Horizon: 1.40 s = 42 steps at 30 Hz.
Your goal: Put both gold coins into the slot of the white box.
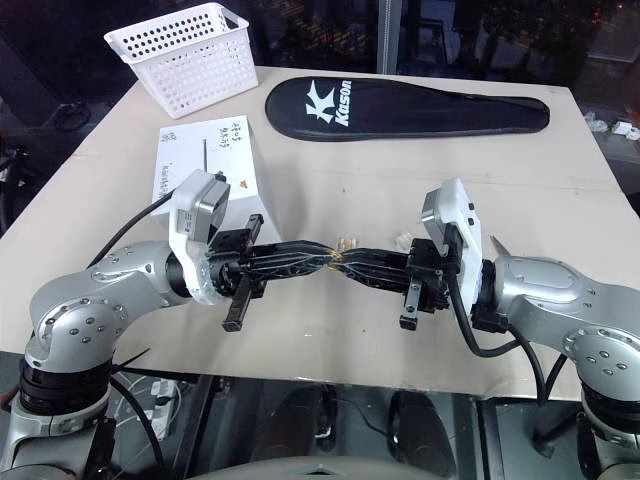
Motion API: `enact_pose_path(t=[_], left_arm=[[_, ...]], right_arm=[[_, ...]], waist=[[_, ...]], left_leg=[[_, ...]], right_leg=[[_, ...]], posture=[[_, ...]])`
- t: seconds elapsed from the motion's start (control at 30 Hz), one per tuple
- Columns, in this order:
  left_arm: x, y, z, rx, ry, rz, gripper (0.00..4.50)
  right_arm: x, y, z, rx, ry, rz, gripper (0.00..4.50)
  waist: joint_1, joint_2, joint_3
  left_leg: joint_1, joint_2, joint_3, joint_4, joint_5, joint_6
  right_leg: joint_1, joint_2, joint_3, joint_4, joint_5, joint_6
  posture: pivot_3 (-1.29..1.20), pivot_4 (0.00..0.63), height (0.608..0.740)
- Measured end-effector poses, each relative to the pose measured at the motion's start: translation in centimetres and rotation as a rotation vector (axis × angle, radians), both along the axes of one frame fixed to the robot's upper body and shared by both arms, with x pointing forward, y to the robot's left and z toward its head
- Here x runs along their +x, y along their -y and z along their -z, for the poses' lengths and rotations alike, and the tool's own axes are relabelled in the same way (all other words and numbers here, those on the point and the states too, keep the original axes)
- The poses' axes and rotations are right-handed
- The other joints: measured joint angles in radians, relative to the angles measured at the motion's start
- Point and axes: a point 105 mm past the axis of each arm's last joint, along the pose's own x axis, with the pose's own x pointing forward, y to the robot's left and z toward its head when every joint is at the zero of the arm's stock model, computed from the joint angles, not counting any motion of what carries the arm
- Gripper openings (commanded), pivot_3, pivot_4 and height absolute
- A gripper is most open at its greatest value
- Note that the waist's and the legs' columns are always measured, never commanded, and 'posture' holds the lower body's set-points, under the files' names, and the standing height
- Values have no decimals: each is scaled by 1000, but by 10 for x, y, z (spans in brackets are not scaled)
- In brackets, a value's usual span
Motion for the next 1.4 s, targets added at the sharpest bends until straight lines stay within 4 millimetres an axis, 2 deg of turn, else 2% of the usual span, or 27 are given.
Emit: enact_pose_path(t=[0.03, 0.13, 0.23, 0.27, 0.4, 0.53, 0.67, 0.77, 1.0, 1.13, 1.27, 1.4], left_arm=[[0, -1, 0, -2, 0, -8, 0], [6, -6, 3, 1, -14, -71, 0], [19, -22, 1, -27, -12, -241, 0], [23, -26, -2, -36, -1, -289, 0], [32, -34, -17, -77, 83, -482, 0], [51, -48, -46, -70, 246, -769, 0], [79, -75, -70, 49, 379, -1208, 0], [92, -82, -77, 136, 368, -1396, 0], [114, -73, -71, 267, 208, -1542, 0], [118, -79, -61, 331, 106, -1610, 0], [117, -89, -56, 357, 32, -1668, 0], [117, -95, -57, 343, 18, -1696, 0]], right_arm=[[1, -3, -2, 5, 6, -12, 1215], [7, -11, -11, 29, 43, -40, 2700], [21, -4, -8, -1, 47, 23, 4144], [23, -2, -7, -15, 58, 42, 4478], [30, 12, -10, -66, 115, 111, 4478], [35, 27, -21, -99, 200, 165, 4478], [43, 42, -29, -138, 250, 190, 4478], [48, 51, -35, -152, 279, 170, 4478], [45, 58, -46, -140, 361, 94, 4478], [45, 62, -54, -118, 394, 87, 4478], [45, 69, -72, -75, 478, 107, 4478], [47, 73, -75, -67, 492, 118, 4478]], waist=[[-2, 0, 0], [-3, 0, 0], [4, 0, 0], [5, 0, 0], [5, -1, 1], [5, -1, 1], [4, -2, 1], [4, -3, 1], [4, -5, 3], [2, -6, 3], [3, -6, 3], [3, -6, 3]], left_leg=[[0, 0, 0, 0, 0, 0], [1, 0, 0, 0, 0, 0], [-1, 0, -1, 0, 0, 0], [-1, 0, -1, 0, 0, 0], [-1, -1, 0, 1, 0, 0], [0, -1, -2, 1, 0, 0], [0, -1, -1, 2, 0, 0], [0, -1, -1, 2, 0, 0], [-1, -1, -1, 2, 2, -3], [-1, -1, -1, 2, 2, -4], [-1, -1, -1, 2, 3, -4], [-1, -1, 0, 2, 3, -4]], right_leg=[[0, 0, 0, 0, 0, 0], [0, 1, 0, 1, 0, 1], [0, 0, 0, 0, 0, 0], [0, -1, 0, 0, 1, -1], [0, -2, 0, -1, 2, -1], [1, -1, 0, 0, 1, -1], [1, 0, 0, 1, 0, 1], [1, 0, 0, 1, 0, 2], [1, 0, 0, 0, 0, 2], [0, 0, 0, 1, 1, 1], [1, 0, 0, 1, 1, 1], [1, -1, 0, 1, 2, -2]], posture=[[0, 150, 740], [0, 150, 740], [0, 150, 740], [0, 150, 740], [0, 150, 740], [0, 150, 740], [0, 150, 740], [0, 150, 740], [0, 150, 740], [0, 150, 740], [0, 150, 740], [0, 150, 740]])
